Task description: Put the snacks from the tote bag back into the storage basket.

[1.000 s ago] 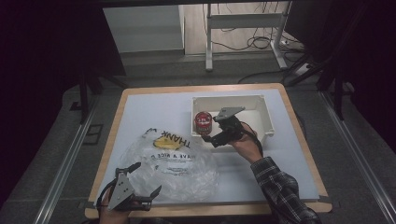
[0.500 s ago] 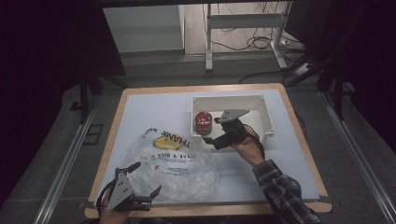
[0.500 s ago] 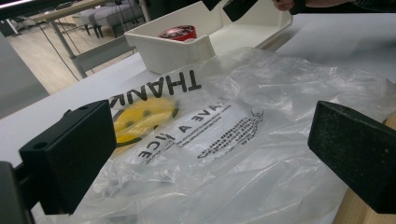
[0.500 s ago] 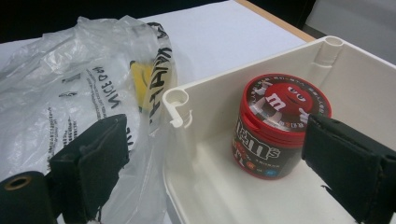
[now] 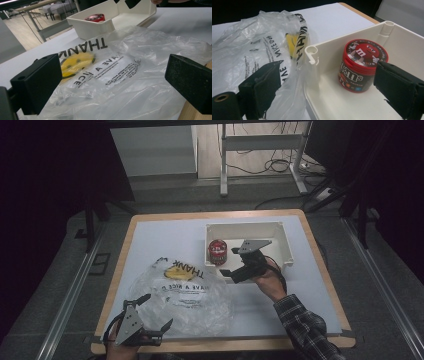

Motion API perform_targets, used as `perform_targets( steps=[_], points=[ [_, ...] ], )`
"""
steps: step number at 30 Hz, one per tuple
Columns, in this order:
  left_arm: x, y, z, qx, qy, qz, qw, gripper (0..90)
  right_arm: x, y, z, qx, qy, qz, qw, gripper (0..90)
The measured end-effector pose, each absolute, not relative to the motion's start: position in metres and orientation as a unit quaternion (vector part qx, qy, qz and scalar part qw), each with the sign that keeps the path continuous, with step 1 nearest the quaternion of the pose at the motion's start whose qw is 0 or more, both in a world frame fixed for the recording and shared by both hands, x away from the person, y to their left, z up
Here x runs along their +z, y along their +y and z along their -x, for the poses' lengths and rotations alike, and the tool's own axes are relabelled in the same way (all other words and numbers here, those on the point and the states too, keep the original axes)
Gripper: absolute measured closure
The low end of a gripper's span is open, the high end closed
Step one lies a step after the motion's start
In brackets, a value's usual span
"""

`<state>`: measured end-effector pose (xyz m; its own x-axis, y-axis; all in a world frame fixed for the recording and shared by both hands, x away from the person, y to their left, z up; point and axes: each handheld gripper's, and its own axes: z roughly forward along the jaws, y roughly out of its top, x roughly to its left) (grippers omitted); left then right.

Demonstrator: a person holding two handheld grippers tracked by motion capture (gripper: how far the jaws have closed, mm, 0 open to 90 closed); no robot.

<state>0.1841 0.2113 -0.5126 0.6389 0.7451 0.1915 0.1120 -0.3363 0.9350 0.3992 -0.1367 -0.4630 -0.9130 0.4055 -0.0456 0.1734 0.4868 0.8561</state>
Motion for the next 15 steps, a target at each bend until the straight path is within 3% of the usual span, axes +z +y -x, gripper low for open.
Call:
perform_targets(
  steps=[15],
  points=[
    [-0.5126, 0.2111, -0.184, 0.315, 0.284, -0.754, 0.501, 1.0, -0.4633, -0.143, -0.3902, 0.482, 0.851, -0.169, 0.12, 7.6]
  ],
)
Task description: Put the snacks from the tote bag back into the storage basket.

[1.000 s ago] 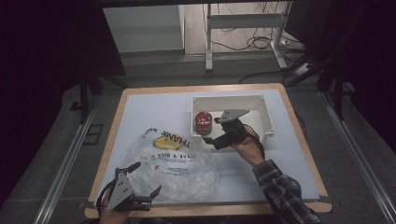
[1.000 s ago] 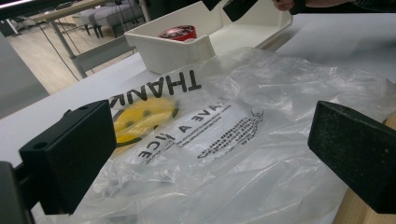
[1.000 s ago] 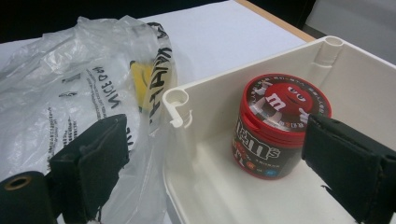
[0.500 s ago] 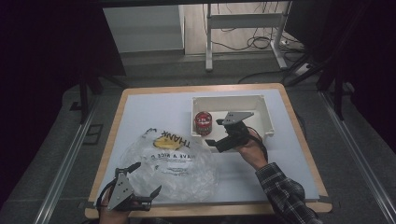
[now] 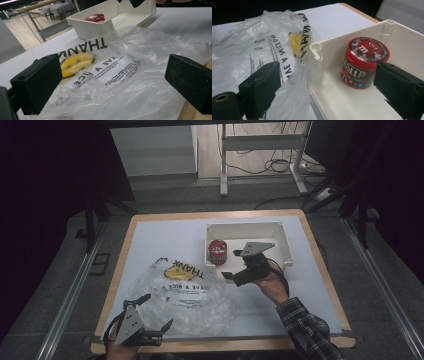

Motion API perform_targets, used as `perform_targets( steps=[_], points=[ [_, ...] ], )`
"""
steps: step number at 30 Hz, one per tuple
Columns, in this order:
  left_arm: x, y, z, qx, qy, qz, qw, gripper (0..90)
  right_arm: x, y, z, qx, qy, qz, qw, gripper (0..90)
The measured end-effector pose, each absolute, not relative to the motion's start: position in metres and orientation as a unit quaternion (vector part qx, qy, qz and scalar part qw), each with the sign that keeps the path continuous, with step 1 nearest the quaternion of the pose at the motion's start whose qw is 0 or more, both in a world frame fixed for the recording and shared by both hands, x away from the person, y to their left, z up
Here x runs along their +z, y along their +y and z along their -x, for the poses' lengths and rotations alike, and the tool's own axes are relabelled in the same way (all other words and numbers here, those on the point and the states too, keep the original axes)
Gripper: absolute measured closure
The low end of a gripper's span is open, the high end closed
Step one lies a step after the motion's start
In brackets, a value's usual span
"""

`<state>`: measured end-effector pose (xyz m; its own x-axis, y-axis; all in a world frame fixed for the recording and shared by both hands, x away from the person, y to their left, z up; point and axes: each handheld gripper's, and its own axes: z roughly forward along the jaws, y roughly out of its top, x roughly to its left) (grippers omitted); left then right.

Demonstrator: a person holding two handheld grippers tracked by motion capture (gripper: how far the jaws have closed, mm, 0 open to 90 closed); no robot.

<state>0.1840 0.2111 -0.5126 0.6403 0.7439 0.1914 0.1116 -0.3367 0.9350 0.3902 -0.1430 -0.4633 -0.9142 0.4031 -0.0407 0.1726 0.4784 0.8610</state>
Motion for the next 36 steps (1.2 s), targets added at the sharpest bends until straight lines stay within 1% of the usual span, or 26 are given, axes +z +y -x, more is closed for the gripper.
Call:
perform_targets(
  steps=[36],
  points=[
    [-0.512, 0.211, -0.184, 0.316, 0.282, -0.754, 0.502, 1.0, -0.459, -0.165, -0.366, 0.5, 0.84, -0.169, 0.127, 7.6]
  ],
)
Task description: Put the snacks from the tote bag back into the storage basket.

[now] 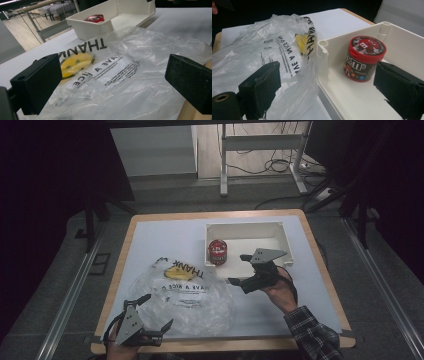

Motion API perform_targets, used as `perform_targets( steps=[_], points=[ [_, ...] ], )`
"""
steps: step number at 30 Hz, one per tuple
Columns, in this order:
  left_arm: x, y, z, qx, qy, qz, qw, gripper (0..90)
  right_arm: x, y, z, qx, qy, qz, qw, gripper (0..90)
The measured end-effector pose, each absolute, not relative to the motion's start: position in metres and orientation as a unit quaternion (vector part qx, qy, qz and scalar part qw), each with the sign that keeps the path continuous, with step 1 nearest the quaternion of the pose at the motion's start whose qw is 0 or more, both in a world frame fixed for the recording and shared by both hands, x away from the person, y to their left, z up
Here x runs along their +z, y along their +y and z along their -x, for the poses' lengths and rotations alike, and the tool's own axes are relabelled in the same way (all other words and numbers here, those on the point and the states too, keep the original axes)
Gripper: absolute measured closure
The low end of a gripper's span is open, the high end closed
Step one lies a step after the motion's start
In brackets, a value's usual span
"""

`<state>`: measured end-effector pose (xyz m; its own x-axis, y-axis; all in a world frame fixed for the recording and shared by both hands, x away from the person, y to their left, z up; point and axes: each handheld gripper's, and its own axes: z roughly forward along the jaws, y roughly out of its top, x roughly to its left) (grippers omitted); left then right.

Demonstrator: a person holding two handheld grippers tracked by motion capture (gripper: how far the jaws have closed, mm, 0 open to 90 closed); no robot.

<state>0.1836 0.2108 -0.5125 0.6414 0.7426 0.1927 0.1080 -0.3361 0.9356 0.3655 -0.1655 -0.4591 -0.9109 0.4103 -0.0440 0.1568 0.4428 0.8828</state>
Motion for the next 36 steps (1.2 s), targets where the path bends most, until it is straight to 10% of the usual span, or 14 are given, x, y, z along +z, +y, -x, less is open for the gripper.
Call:
perform_targets(
  steps=[36],
  points=[
    [-0.513, 0.211, -0.184, 0.316, 0.283, -0.754, 0.502, 1.0, -0.46, -0.196, -0.346, 0.507, 0.829, -0.188, 0.143, 7.6]
  ],
)
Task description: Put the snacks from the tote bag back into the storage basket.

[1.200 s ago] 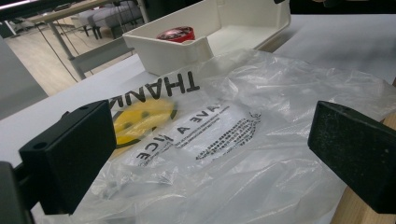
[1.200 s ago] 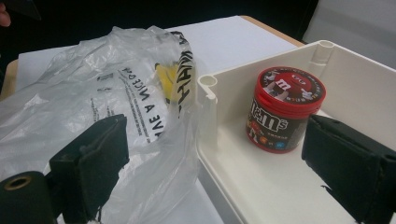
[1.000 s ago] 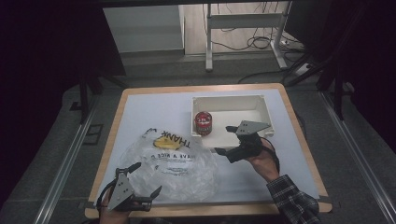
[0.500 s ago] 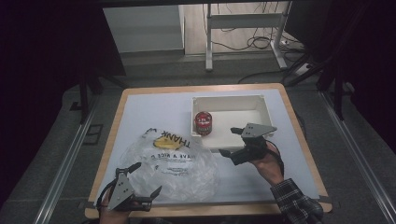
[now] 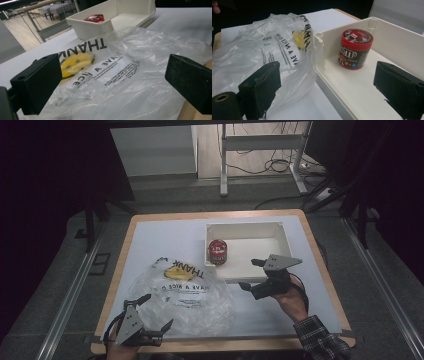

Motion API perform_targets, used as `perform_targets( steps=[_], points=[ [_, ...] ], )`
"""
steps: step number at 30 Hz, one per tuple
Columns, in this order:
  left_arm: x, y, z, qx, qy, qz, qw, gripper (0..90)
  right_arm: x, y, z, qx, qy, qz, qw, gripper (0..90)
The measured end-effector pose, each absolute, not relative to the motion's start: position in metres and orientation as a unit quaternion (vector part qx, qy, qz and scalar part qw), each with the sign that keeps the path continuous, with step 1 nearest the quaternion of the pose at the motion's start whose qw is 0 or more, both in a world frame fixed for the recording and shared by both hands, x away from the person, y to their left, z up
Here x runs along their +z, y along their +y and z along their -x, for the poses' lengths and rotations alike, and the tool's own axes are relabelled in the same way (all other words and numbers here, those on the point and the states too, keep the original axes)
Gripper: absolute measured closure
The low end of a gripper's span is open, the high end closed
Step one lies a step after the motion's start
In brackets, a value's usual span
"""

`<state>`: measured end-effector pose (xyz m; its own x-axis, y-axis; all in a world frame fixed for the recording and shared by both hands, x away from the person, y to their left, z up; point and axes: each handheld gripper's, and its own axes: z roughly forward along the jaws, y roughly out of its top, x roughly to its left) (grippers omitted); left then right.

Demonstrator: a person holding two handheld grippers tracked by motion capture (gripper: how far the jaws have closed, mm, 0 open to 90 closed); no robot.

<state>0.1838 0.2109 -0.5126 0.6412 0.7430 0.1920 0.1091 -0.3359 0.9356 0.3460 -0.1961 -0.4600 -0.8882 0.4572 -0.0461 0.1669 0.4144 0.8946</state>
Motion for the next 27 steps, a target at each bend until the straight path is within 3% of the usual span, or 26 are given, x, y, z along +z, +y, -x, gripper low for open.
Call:
perform_targets(
  steps=[27],
  points=[
    [-0.513, 0.21, -0.184, 0.315, 0.281, -0.755, 0.501, 1.0, -0.462, -0.224, -0.334, 0.515, 0.819, -0.214, 0.137, 5.5]
  ],
)
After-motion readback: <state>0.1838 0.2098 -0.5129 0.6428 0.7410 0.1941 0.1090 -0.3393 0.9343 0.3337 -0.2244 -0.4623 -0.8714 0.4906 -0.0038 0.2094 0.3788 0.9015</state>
